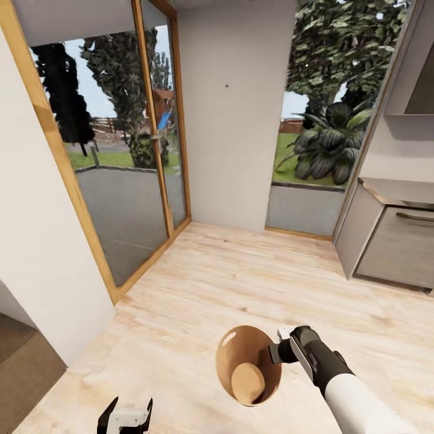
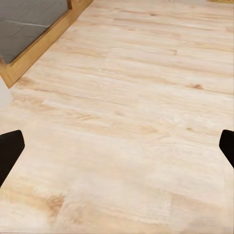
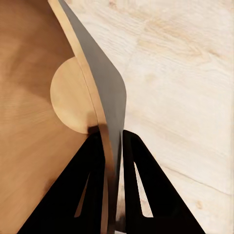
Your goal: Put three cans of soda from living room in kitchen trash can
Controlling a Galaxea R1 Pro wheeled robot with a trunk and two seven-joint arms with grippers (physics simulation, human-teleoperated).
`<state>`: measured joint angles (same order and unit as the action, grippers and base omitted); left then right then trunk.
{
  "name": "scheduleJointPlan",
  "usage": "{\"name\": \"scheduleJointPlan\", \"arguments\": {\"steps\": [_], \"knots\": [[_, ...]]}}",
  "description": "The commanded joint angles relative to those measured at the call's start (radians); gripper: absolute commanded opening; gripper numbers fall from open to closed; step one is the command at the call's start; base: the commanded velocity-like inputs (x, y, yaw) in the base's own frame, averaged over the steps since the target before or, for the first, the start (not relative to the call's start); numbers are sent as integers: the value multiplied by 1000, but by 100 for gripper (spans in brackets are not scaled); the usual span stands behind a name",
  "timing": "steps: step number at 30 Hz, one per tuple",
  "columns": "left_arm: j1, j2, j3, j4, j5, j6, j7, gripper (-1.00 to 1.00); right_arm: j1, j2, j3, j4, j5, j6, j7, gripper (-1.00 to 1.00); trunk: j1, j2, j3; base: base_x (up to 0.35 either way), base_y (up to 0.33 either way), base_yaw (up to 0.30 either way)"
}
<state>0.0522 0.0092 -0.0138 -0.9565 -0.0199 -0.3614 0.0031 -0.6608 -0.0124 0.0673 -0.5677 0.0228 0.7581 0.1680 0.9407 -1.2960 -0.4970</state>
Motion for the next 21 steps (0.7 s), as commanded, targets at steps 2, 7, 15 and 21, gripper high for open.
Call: {"name": "scheduleJointPlan", "arguments": {"steps": [2,7,15,21], "knots": [[0,0,0,0,0,0,0,100,0,0,-1,0,-17,1,7,-100,0,0,2,0,-224,212],[0,0,0,1,0,0,0,100,0,1,0,0,-17,1,7,-100,0,0,7,0,-208,212],[0,0,0,1,0,-1,0,100,2,2,0,0,-18,1,4,-100,0,0,15,0,-163,212],[0,0,0,1,0,-1,0,100,4,2,0,0,-17,0,4,-100,0,0,21,0,-151,212]]}}
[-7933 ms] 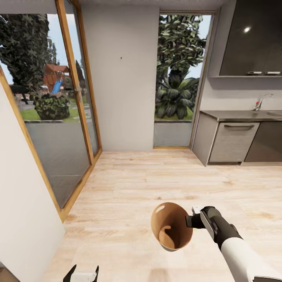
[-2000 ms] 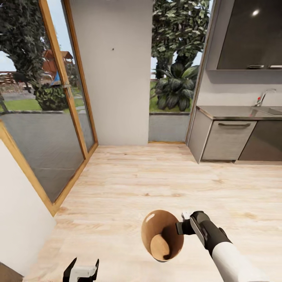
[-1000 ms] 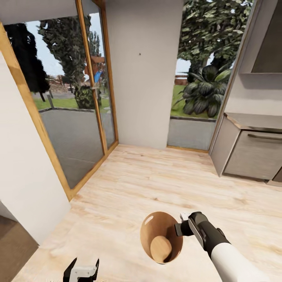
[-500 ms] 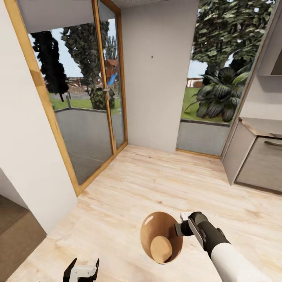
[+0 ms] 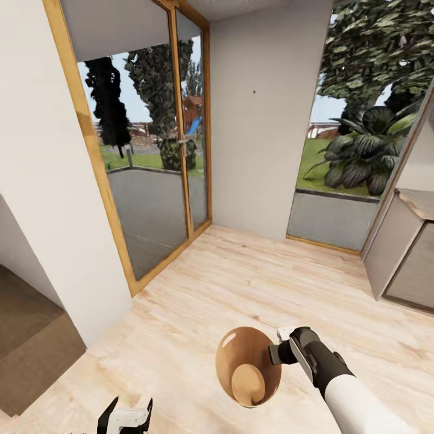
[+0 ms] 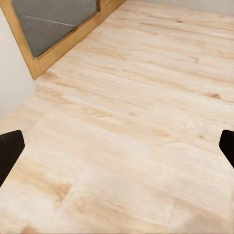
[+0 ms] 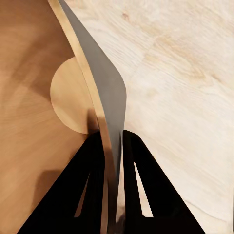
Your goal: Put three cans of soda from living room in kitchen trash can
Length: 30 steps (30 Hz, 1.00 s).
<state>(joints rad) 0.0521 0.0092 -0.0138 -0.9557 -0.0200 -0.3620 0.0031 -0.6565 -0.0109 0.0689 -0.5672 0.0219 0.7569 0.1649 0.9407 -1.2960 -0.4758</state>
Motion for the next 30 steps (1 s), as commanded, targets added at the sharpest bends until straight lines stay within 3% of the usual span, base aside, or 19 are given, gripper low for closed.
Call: {"name": "scheduleJointPlan", "arguments": {"steps": [1,14,18,21,24,30], "knots": [[0,0,0,0,0,0,0,100,0,0,-1,0,-16,1,7,-100,0,0,1,0,-147,212],[-1,4,14,-1,8,9,-4,100,3,0,0,0,-17,1,7,-100,0,0,14,0,-99,212],[-4,26,17,1,12,48,-12,100,3,0,0,0,-17,0,9,-100,0,0,18,0,-9,212],[-4,43,19,6,16,79,-55,100,3,0,0,0,-17,0,10,-100,0,0,21,0,-2,212],[-4,51,20,9,36,93,-136,100,4,1,3,0,-18,0,10,-100,0,0,24,60,-1,212],[-2,56,20,1,71,92,-190,100,4,1,39,1,-19,-2,9,-100,0,0,30,185,0,212]]}}
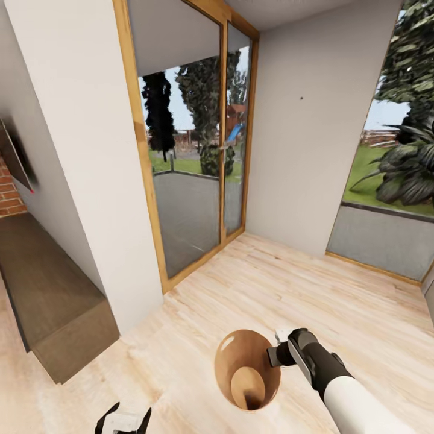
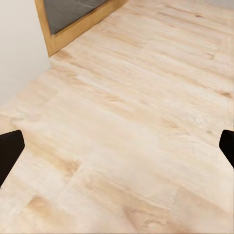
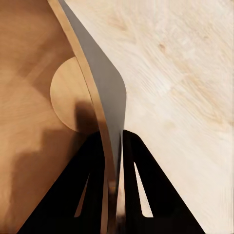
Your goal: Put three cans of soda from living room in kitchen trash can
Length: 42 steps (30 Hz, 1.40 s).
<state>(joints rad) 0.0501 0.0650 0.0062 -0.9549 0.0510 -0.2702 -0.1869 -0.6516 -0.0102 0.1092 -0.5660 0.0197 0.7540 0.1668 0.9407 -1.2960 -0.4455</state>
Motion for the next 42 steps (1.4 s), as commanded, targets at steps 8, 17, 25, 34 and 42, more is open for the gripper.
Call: {"name": "scheduleJointPlan", "arguments": {"steps": [8,17,25,34,42], "knots": [[1,0,-1,1,7,-5,-2,100,8,1,17,0,-17,1,7,-100,0,0,8,246,0,212],[1,-1,-3,1,7,-8,-2,100,10,1,19,0,-18,0,7,-100,0,0,17,235,16,212],[2,-1,-3,1,7,-9,-2,100,12,20,18,0,-16,-1,5,-100,0,0,22,119,219,170],[2,-1,-3,1,7,-11,-2,100,12,24,18,0,-14,-1,5,-100,0,0,26,125,254,235],[2,-1,-3,1,7,-11,-2,100,12,24,18,0,-14,-1,4,-100,0,0,30,119,171,243]]}}
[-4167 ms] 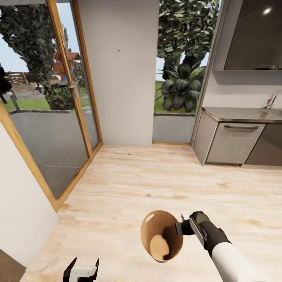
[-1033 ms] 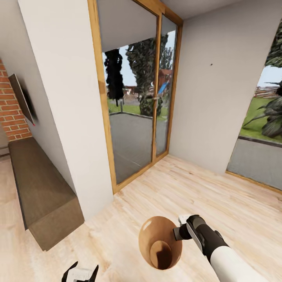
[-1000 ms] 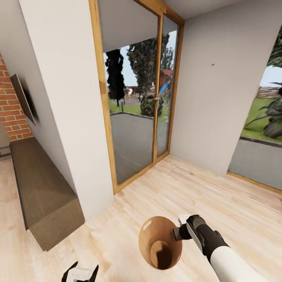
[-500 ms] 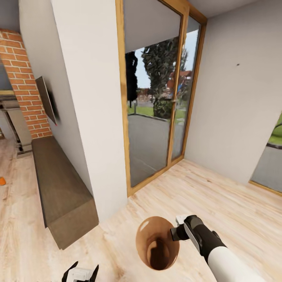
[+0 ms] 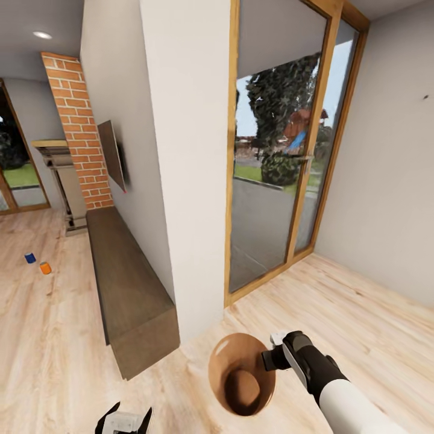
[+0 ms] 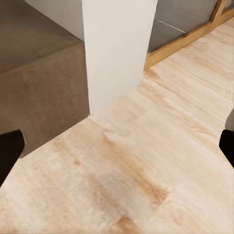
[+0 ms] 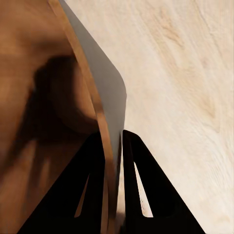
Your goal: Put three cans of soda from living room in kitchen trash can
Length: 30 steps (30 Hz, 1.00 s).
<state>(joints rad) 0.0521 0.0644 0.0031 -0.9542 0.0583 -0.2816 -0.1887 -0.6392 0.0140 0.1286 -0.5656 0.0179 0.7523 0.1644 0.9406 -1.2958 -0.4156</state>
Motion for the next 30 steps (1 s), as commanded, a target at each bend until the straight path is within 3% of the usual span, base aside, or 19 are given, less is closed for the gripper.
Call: {"name": "scheduleJointPlan", "arguments": {"steps": [1,9,24,27,30], "knots": [[0,0,0,0,0,0,0,100,0,0,-1,0,-12,1,6,-100,0,0,1,97,126,243],[0,0,0,-1,-1,0,0,100,0,1,-1,0,-12,1,6,-100,0,0,5,41,96,243],[0,-1,-1,0,-1,1,0,100,10,4,1,0,-13,0,6,-100,0,0,14,1,271,243],[0,-1,-1,1,-1,1,0,100,12,4,2,3,-14,-37,8,-100,0,0,15,0,286,200],[0,-1,-1,1,-1,1,0,100,15,5,26,22,-14,-70,9,-100,0,0,16,0,286,78]]}}
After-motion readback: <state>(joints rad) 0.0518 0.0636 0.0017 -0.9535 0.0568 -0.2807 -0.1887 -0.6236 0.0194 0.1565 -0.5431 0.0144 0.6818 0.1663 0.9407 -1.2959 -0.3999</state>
